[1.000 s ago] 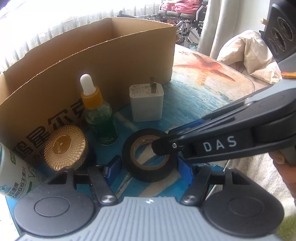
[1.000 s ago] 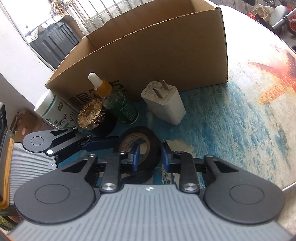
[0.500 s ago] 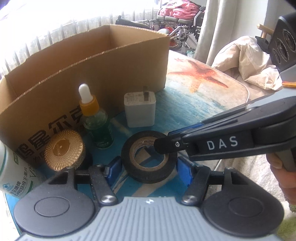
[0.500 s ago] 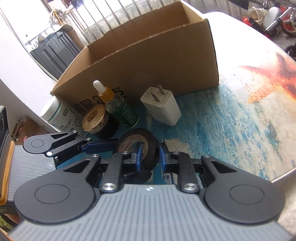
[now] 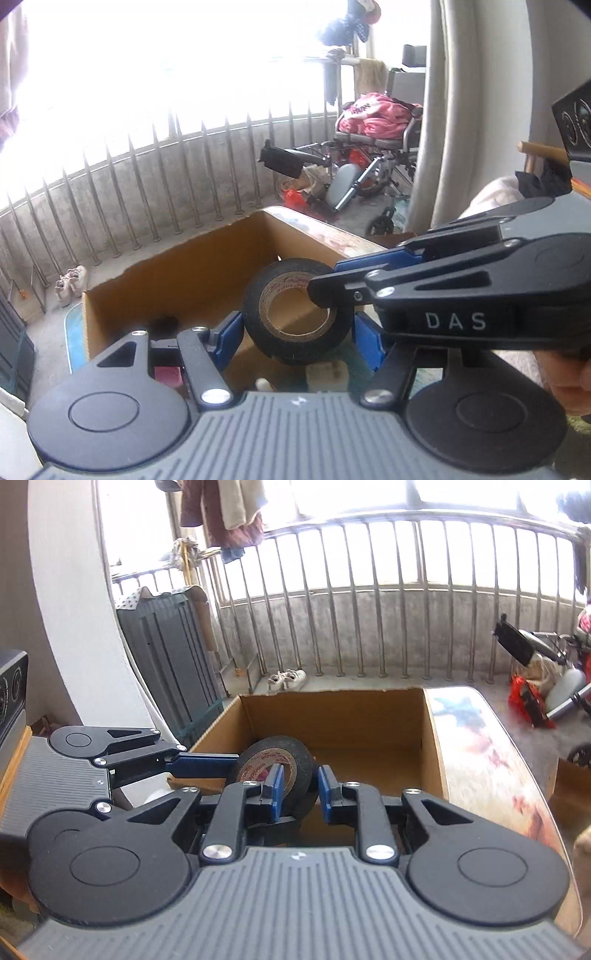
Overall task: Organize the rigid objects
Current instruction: 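Carry the black tape roll into the box and open the right tool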
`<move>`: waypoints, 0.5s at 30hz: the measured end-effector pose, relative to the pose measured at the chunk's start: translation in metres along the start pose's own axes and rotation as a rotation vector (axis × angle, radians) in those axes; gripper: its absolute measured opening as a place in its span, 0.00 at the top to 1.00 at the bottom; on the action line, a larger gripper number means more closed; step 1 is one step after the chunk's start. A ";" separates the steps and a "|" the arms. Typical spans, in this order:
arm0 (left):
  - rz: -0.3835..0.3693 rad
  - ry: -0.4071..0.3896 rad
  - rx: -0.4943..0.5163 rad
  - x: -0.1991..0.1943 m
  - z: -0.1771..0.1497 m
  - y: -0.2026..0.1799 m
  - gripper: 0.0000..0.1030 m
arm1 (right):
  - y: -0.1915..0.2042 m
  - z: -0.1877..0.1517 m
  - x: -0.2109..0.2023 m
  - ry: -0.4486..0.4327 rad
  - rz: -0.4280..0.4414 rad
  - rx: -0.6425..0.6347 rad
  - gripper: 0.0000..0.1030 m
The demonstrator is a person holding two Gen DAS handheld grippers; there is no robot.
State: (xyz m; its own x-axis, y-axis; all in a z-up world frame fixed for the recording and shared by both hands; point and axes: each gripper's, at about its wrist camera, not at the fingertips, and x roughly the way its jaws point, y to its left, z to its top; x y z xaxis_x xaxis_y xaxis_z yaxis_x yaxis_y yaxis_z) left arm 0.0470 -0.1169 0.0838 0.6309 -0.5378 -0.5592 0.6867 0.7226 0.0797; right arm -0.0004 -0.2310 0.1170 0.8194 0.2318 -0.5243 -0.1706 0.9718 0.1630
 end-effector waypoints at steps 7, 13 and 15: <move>0.035 0.161 -0.094 0.053 0.047 0.067 0.36 | -0.030 0.069 0.105 0.249 0.142 0.064 0.81; -0.029 0.441 -0.238 0.135 0.045 0.129 0.36 | -0.061 0.077 0.213 0.506 0.210 0.194 0.81; -0.041 0.515 -0.275 0.159 0.039 0.142 0.36 | -0.068 0.073 0.244 0.570 0.222 0.234 0.81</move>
State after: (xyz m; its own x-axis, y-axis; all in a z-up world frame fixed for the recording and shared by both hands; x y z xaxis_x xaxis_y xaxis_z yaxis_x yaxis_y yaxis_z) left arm 0.2587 -0.1169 0.0381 0.3015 -0.3374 -0.8918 0.5448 0.8285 -0.1293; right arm 0.2504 -0.2436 0.0389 0.3487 0.4756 -0.8076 -0.1257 0.8776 0.4626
